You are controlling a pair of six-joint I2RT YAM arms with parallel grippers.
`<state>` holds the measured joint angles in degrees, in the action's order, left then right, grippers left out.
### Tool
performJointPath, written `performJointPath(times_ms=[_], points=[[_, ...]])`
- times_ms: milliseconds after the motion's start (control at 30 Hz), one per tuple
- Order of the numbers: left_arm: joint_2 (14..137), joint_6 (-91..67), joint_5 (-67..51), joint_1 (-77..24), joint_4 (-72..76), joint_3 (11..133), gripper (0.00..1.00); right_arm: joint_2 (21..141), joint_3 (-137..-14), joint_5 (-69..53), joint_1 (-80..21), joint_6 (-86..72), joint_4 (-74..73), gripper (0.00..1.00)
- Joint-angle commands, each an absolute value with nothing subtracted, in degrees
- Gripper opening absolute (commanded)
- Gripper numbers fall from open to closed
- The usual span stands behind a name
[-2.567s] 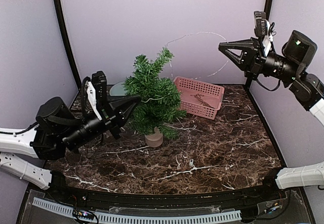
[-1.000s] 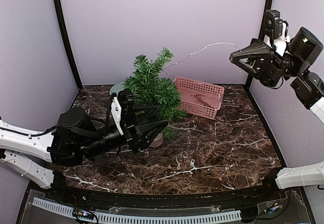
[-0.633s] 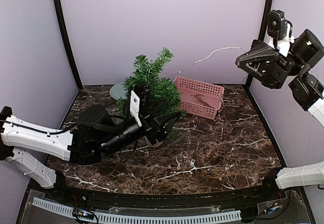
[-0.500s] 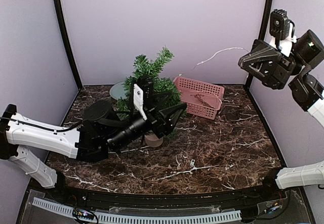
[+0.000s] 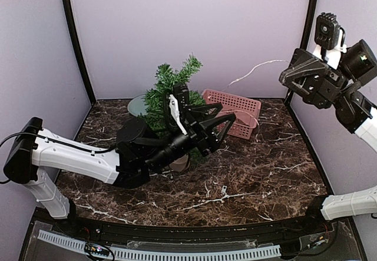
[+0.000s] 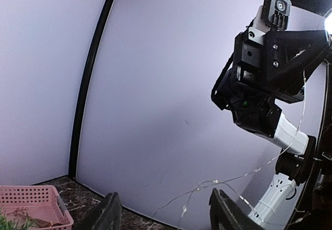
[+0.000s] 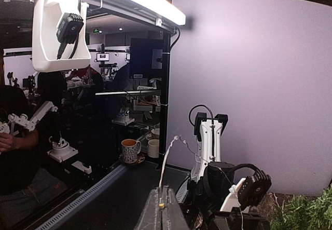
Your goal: Decorate the small christmas tree
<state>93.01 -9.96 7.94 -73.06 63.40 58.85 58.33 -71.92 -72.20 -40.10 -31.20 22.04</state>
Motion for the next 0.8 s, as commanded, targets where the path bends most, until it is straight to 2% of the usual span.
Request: performJointPath(times_ms=[0, 133, 300, 367, 467, 533, 767], points=[[94.2, -12.2, 3.1, -72.9, 70.4, 62.5, 0.59, 58.4, -71.3, -71.5, -41.4, -32.4, 25.6, 0.0], [96.0, -12.8, 2.2, -72.9, 70.9, 64.4, 0.54, 58.4, -70.9, -71.1, -42.1, -32.5, 26.0, 0.0], [97.4, -13.4, 1.6, -72.8, 72.9, 65.1, 0.35, 58.2, -70.6, -70.8, -42.5, -32.4, 26.1, 0.0], [97.5, -13.6, 1.3, -72.7, 73.7, 65.1, 0.25, 58.1, -70.3, -70.7, -42.6, -32.4, 26.1, 0.0], [97.3, -12.9, 0.5, -72.5, 72.9, 65.3, 0.03, 57.5, -70.4, -70.2, -42.6, -30.4, 23.8, 0.0], [96.3, -11.1, 1.3, -72.4, 72.0, 64.8, 0.0, 57.0, -70.5, -69.6, -42.6, -29.1, 21.5, 0.0], [88.0, 5.7, 11.5, -72.2, 61.0, 66.3, 0.0, 54.2, -68.8, -66.4, -42.5, -23.6, 12.4, 0.0]])
